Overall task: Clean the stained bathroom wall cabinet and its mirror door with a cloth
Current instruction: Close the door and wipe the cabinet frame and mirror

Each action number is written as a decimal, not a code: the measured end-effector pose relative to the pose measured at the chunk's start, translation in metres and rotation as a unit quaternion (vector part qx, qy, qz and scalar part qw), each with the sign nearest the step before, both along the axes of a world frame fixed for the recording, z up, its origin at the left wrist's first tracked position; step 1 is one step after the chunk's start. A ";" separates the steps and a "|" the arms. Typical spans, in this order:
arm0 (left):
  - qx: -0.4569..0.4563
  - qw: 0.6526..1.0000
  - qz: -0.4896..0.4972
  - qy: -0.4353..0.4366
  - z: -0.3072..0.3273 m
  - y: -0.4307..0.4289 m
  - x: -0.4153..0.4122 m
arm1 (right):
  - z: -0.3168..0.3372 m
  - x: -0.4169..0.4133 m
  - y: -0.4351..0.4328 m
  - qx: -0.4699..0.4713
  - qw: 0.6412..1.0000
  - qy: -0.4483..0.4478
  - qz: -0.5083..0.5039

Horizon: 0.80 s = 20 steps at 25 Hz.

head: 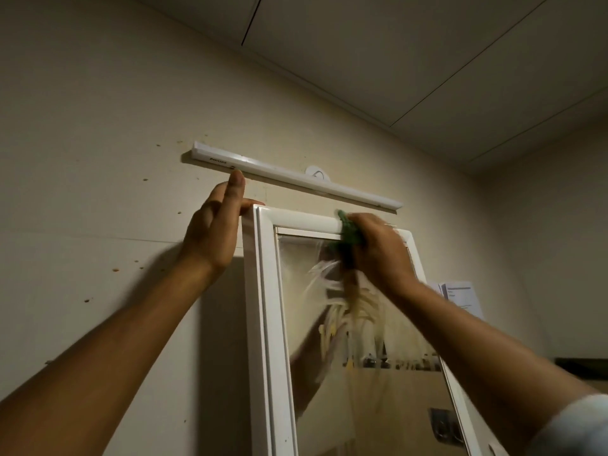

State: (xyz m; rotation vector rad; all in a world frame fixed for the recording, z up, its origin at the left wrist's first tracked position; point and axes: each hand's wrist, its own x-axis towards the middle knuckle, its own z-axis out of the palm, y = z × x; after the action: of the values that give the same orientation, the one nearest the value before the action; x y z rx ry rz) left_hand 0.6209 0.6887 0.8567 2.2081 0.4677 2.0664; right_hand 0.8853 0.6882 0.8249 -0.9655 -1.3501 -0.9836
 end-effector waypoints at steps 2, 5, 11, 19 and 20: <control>0.015 0.998 0.046 0.025 0.003 -0.002 -0.001 | 0.004 0.034 -0.004 -0.063 0.992 0.104 -0.036; 0.040 0.991 0.121 0.052 0.012 -0.010 0.003 | 0.020 -0.011 -0.007 -0.031 0.991 0.127 0.010; 0.075 0.962 0.224 0.133 0.024 -0.019 0.025 | -0.015 -0.037 0.007 0.051 0.995 -0.071 0.045; 0.051 0.929 0.309 0.198 0.031 -0.042 0.031 | -0.021 -0.068 0.004 0.049 0.988 0.066 0.131; 0.054 0.918 0.331 0.212 0.032 -0.045 0.038 | -0.026 -0.073 0.003 0.058 0.990 0.009 0.126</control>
State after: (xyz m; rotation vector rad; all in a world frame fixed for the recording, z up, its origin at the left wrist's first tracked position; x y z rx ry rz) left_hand 0.6587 0.6437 0.8886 2.8676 1.3295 1.8493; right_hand 0.8119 0.6911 0.7990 -0.6953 -1.3458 -0.8481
